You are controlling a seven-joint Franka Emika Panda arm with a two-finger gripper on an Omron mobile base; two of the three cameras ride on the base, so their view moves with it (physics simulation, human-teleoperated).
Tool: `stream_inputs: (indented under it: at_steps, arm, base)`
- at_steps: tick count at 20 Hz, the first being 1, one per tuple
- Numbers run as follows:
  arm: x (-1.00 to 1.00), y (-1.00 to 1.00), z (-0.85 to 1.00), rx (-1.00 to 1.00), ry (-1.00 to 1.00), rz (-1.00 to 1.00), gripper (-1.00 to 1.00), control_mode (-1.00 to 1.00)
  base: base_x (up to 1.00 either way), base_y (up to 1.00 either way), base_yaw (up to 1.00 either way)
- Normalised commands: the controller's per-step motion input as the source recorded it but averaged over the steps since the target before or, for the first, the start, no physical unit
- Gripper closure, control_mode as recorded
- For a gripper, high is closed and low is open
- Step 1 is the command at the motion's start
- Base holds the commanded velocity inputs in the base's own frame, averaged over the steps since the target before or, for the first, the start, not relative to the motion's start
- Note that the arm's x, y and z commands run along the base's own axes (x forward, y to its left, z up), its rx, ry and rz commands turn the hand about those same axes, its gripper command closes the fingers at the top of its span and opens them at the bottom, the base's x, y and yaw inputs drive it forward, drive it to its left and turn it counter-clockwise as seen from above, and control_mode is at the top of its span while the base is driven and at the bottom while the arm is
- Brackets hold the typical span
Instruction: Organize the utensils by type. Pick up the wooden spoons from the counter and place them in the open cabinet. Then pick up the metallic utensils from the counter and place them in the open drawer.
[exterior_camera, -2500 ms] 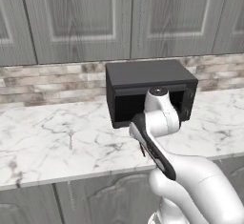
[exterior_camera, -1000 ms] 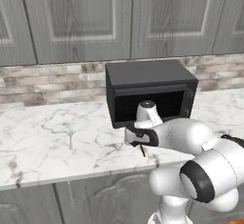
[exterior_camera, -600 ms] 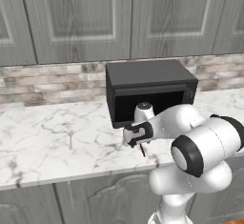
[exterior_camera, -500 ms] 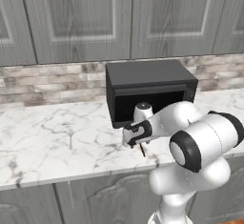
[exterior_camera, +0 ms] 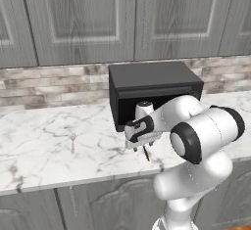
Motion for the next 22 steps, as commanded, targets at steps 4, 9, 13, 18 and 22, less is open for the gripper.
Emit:
stream_inputs:
  at_steps: [4,9,13,18,22]
  arm:
    - [0.00,0.01,-0.34,-0.02,0.03,0.00,1.00,-1.00]
    - [-0.06,0.00,-0.48,-0.01,0.06,0.00,1.00,-1.00]
    - [-0.08,0.00,-0.47,0.00,0.06,0.00,1.00,-1.00]
    - [-0.20,0.00,-0.39,0.00,0.12,0.00,1.00,-1.00]
    - [-0.31,0.00,-0.17,0.00,0.02,0.00,1.00,-1.00]
  base:
    - [0.00,0.00,0.00]
    - [0.00,0.00,0.00]
    - [0.00,0.00,0.00]
    - [0.00,0.00,0.00]
    - [0.00,0.00,0.00]
